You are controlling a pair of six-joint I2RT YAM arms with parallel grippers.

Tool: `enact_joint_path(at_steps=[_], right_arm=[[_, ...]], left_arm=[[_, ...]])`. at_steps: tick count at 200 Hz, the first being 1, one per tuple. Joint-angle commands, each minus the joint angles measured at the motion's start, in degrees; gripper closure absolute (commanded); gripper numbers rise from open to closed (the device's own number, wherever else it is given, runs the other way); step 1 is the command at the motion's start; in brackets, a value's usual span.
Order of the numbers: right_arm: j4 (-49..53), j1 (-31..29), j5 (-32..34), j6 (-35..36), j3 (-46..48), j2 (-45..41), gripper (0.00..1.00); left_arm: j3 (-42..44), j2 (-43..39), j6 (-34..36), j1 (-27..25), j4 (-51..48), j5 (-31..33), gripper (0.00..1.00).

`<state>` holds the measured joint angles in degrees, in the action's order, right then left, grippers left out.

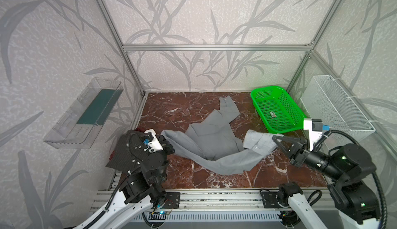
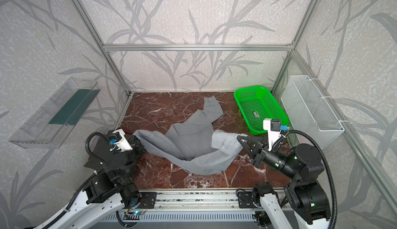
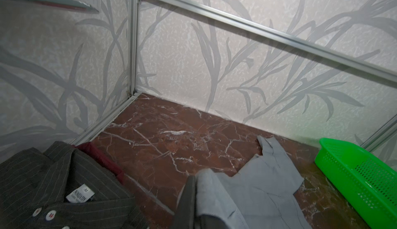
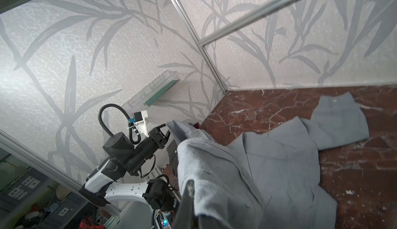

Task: Fold and stack the long sleeve shirts
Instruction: 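Lower the grey shirt onto the table with both grippers and release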

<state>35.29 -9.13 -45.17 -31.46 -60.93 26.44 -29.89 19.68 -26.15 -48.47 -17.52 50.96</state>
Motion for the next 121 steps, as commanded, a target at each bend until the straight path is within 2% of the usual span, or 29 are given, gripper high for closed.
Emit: enact_joint_path(at_steps=[1,16,34,59,83,113,121], right_arm=[[3.31,-2.25,-3.18,1.0,3.46,-2.82,1.0],[8.26,-3.12,-2.47,4.51,3.82,-4.4,1.0],[8.47,-3.95,-5.33,2.65,7.8,-5.23,1.0],[15.53,-4.49,-2.69,5.32,10.88,-6.3,1.0],[19.36,-5.42,-4.0,5.44,15.48,-7.83,0.99],[25.38,-6.61,-0.53,9.21,15.77,-7.96,0.92],[25.71,-6.61,-0.78,9.52,15.87,-7.03,0.9]], left_arm=[[-3.58,-1.5,-9.1,-0.49,-11.75,3.42,0.87],[-5.53,-3.51,-9.39,-0.49,-13.76,4.15,0.83],[-7.69,-5.32,-9.35,-0.49,-15.61,4.28,0.81],[-11.03,-4.68,-12.66,-0.49,-21.0,3.59,0.8],[-14.65,-4.71,-14.48,-0.49,-25.64,2.87,0.79],[-15.83,-4.64,-14.25,-0.49,-27.51,0.19,0.64],[-16.23,-4.08,-15.5,-0.49,-29.05,0.23,0.63]])
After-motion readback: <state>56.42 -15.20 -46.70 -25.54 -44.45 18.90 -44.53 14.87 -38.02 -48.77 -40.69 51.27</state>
